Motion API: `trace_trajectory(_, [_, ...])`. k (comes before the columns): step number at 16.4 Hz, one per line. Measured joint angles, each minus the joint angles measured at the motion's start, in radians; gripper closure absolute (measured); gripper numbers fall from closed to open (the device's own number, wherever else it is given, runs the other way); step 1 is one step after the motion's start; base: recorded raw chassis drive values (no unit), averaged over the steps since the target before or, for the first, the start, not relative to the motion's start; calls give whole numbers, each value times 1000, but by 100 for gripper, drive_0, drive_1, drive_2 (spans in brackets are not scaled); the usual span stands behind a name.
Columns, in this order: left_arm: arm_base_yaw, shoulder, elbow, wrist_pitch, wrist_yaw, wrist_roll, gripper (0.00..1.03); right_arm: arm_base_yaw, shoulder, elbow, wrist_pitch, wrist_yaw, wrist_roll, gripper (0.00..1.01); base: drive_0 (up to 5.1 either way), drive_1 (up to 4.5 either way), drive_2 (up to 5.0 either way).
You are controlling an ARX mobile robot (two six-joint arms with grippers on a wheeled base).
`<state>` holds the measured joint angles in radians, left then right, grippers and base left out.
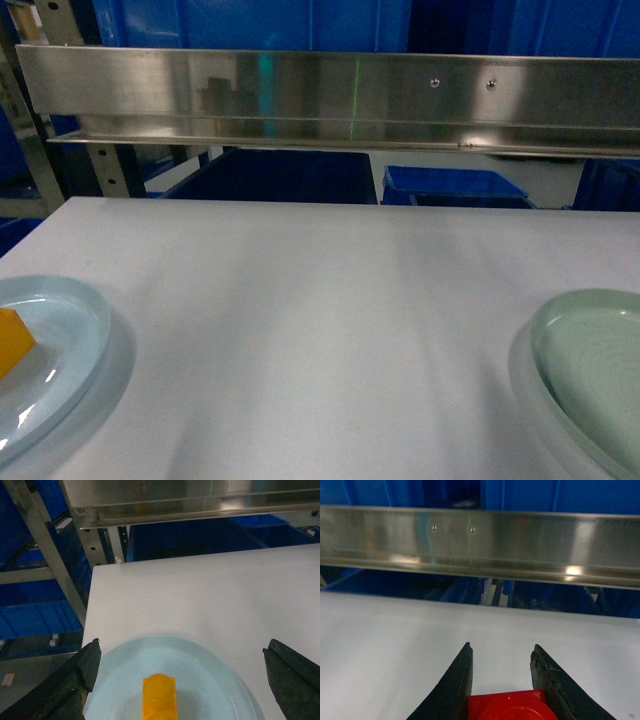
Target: Sort and place red and yellow blocks in left bins
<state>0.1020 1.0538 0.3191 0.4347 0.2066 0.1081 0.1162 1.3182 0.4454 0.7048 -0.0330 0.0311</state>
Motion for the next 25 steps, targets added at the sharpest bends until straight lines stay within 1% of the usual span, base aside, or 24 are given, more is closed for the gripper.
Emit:
trace_trajectory(1, [0, 0, 0, 0, 0, 0, 5, -29, -102, -4, -60, -13, 24, 72, 0, 0, 0])
trace_trajectory(2, [0, 0, 0, 0, 0, 0, 5, -81, -238, -19, -143, -35, 58, 72, 0, 0, 0])
trace_trajectory(4, [0, 0, 0, 0, 0, 0, 5, -172, -474, -50, -273, -104, 107, 72, 0, 0, 0])
trace_trajectory(5, [0, 0, 0, 0, 0, 0, 5, -217, -555, -60, -301, -148, 123, 72, 0, 0, 0])
trace_trajectory(6, [0, 0, 0, 0, 0, 0, 5, -256, -588, -68, -288, -180, 130, 72, 0, 0, 0])
trace_trajectory(7, [0, 0, 0, 0, 0, 0, 5, -274, -567, -71, -261, -202, 134, 72, 0, 0, 0])
trace_trajectory(8, [0, 0, 0, 0, 0, 0, 5, -264, -531, -73, -275, -203, 134, 72, 0, 0, 0])
trace_trajectory(9, [0, 0, 0, 0, 0, 0, 5, -257, -557, -95, -332, -207, 135, 72, 0, 0, 0])
trace_trajectory(10, [0, 0, 0, 0, 0, -1, 5, -253, -620, -112, -346, -216, 134, 72, 0, 0, 0])
trace_trajectory(11, [0, 0, 0, 0, 0, -1, 5, -246, -641, -112, -330, -222, 133, 72, 0, 0, 0])
trace_trajectory(12, [0, 0, 0, 0, 0, -2, 5, -229, -654, -118, -335, -218, 129, 72, 0, 0, 0])
trace_trajectory(13, [0, 0, 0, 0, 0, -2, 5, -219, -652, -130, -340, -230, 126, 72, 0, 0, 0])
trace_trajectory(15, [0, 0, 0, 0, 0, -2, 5, -214, -645, -140, -365, -233, 120, 72, 0, 0, 0])
trace_trajectory(17, [0, 0, 0, 0, 0, -2, 5, -214, -639, -140, -357, -230, 98, 72, 0, 0, 0])
trace_trajectory(18, [0, 0, 0, 0, 0, -2, 5, -215, -639, -140, -336, -224, 64, 72, 0, 0, 0])
trace_trajectory(20, [0, 0, 0, 0, 0, -2, 5, -215, -639, -140, -319, -211, 20, 72, 0, 0, 0])
trace_trajectory(22, [0, 0, 0, 0, 0, -2, 5, -212, -638, -140, -314, -206, -2, 72, 0, 0, 0])
trace_trajectory(23, [0, 0, 0, 0, 0, -2, 5, -203, -636, -143, -299, -195, -10, 72, 0, 0, 0])
trace_trajectory(25, [0, 0, 0, 0, 0, -2, 5, -200, -630, -147, -300, -198, -22, 72, 0, 0, 0])
